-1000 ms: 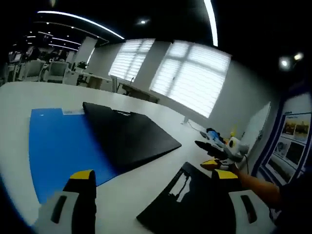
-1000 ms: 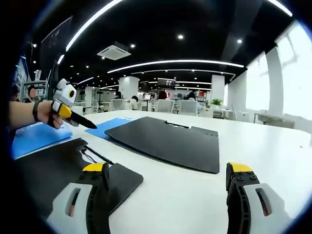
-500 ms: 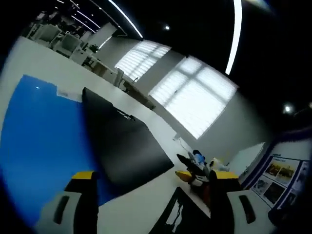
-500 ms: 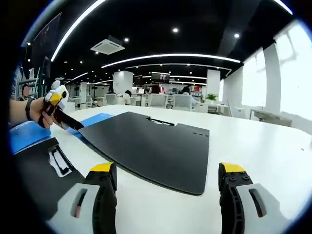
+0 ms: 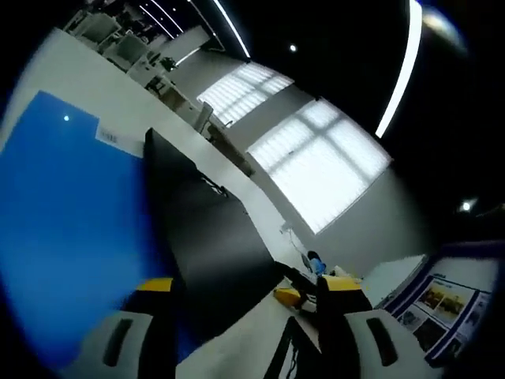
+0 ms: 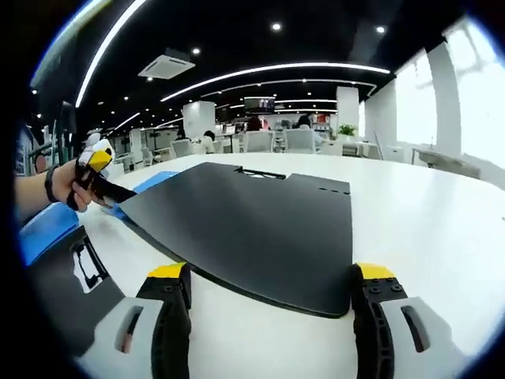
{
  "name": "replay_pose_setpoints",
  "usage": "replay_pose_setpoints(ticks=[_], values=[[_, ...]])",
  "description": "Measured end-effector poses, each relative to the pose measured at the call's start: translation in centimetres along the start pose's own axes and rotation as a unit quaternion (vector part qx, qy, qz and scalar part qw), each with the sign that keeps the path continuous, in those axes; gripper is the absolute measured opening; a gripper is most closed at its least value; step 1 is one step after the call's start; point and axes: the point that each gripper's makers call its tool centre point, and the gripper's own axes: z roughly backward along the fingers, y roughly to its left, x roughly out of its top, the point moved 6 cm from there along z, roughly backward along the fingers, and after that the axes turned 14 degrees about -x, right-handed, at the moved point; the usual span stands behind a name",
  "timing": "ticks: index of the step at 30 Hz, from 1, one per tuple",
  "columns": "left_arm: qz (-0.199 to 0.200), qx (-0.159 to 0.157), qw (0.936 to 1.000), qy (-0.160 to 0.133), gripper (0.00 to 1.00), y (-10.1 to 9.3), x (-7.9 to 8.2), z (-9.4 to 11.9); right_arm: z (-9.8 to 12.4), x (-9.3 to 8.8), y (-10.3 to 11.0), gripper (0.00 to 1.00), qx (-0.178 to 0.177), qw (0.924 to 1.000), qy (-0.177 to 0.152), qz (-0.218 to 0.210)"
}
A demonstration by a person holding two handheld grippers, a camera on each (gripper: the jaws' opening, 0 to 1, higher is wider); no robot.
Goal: Organize the scattered folders on the table and sort them into different groups
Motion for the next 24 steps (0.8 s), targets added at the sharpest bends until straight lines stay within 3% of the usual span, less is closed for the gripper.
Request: replay_pose_setpoints(ticks=[6,8,10,12,13,14,16,17,19,24], values=[[0.029,0.007,0.9991,-0.031,0.52,0.7,-0.2,-0.7,0.0,0.1,0.1,0.88,0.007,1.0,-0.002,-0.001],[0.043,0.009,0.9985,-0.031,0.4,1.2,-0.4,-1.0,0.1,0.2,0.2,0.89,0.008,1.0,-0.002,-0.003],[0.085,-0.007,0.9958,-0.031,0.29,1.2,-1.5,-1.7,0.2,0.1,0.5,0.91,0.014,0.9999,-0.003,-0.006],[0.082,-0.004,0.9961,-0.031,0.15,1.4,-2.2,-2.0,0.3,0.1,0.7,0.89,0.016,0.9999,-0.004,-0.005],[0.077,-0.007,0.9968,-0.021,0.14,1.4,-2.4,-2.3,0.3,0.1,0.7,0.9,0.016,0.9999,-0.004,-0.004],[0.085,-0.004,0.9959,-0.03,0.14,1.3,-2.4,-2.2,0.3,0.0,0.7,0.9,0.015,0.9999,-0.004,-0.001],[0.121,-0.003,0.9909,-0.059,0.11,1.1,-2.2,-2.3,0.2,0.0,0.8,0.91,0.015,0.9999,-0.003,0.001],[0.145,-0.02,0.9858,-0.083,0.11,1.0,-1.9,-2.3,0.2,0.0,0.8,0.91,0.016,0.9999,-0.003,0.002],[0.152,-0.023,0.9819,-0.11,0.09,1.0,-1.7,-2.2,0.2,0.0,0.9,0.91,0.019,0.9998,-0.004,0.001],[0.166,-0.023,0.9773,-0.13,0.07,0.6,-1.4,-2.0,0.6,0.3,0.6,0.86,0.026,0.9994,-0.013,-0.017]])
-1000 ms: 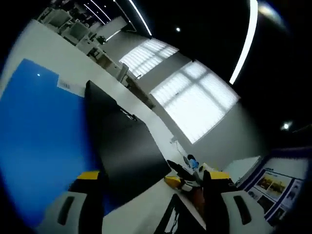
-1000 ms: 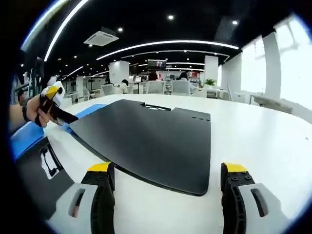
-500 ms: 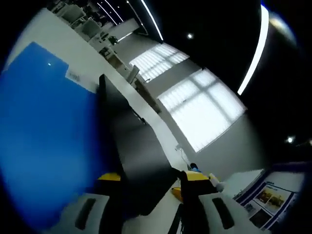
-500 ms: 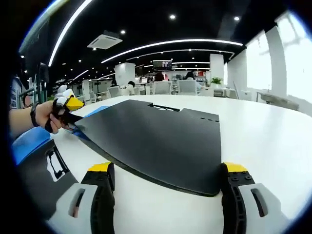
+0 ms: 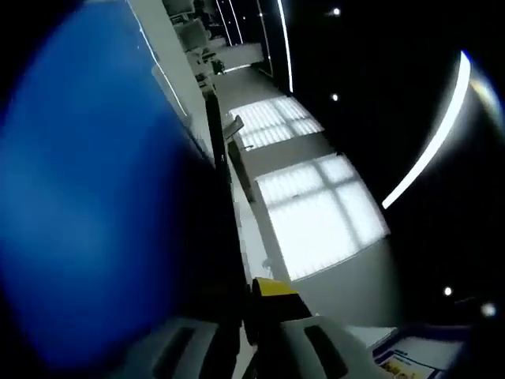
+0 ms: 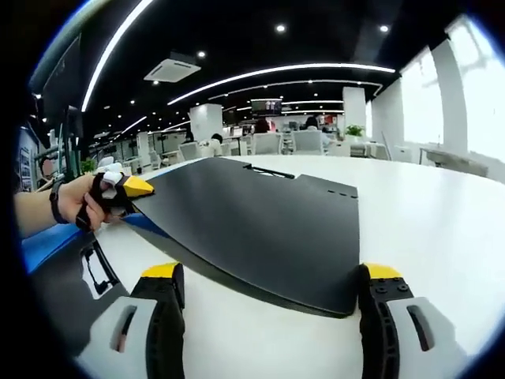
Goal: Organize the scattered folders on the table and sort them into different groups
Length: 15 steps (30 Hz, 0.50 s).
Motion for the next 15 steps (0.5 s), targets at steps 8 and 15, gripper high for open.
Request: replay_pose_setpoints(ticks=[8,15], values=[[0.009,-0.018,0.9993,-0.03,0.06,-1.1,1.4,0.1,0.7,0.9,-0.1,0.82,0.009,0.999,-0.037,-0.023],[0.007,-0.047,0.9965,-0.069,0.06,-2.1,1.4,0.8,2.3,1.3,0.1,0.79,0.003,0.9974,-0.067,-0.027]])
